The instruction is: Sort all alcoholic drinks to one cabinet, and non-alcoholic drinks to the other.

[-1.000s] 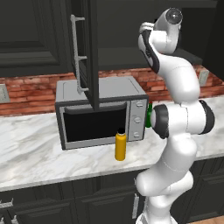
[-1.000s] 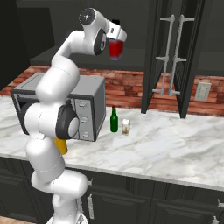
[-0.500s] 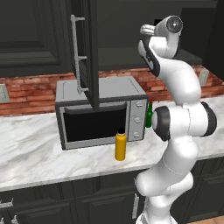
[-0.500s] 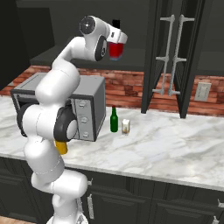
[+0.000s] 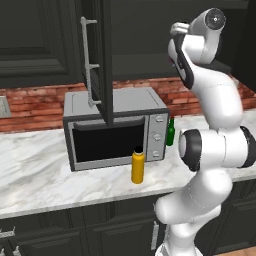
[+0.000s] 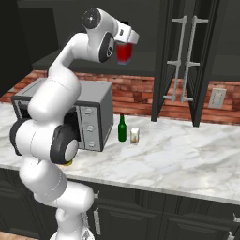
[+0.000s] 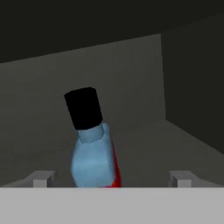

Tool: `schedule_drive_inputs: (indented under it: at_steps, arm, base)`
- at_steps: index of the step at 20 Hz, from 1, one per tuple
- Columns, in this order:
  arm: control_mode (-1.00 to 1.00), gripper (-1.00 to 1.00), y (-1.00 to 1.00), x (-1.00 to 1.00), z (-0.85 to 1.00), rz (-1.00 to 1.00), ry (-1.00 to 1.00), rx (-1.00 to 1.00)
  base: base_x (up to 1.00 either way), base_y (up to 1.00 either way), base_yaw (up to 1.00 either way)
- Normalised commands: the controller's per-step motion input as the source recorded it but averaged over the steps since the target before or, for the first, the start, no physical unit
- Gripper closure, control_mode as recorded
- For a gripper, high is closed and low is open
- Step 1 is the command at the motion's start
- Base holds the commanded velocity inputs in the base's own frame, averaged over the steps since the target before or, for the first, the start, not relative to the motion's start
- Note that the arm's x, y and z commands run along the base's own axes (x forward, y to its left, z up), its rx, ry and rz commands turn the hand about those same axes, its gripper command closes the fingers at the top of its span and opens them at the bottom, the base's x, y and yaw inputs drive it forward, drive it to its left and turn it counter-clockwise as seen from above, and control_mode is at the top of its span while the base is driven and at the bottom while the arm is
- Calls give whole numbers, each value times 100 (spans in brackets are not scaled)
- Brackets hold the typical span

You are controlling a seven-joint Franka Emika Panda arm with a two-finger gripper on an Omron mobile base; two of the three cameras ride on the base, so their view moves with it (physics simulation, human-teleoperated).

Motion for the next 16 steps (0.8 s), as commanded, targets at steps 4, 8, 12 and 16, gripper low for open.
schedule_drive_inputs:
  at_steps: [4,8,12,16]
  arm:
    - [-100,-100,-2,-61,0,0,13,0]
    - [-100,-100,0,-50,-9,0,15,0]
    - [-100,-100,0,-57,-19,0,11,0]
    - [-100,-100,0,-61,-27,1,6,0]
  base:
    - [0,0,0]
    - [0,0,0]
    - [0,0,0]
    - [0,0,0]
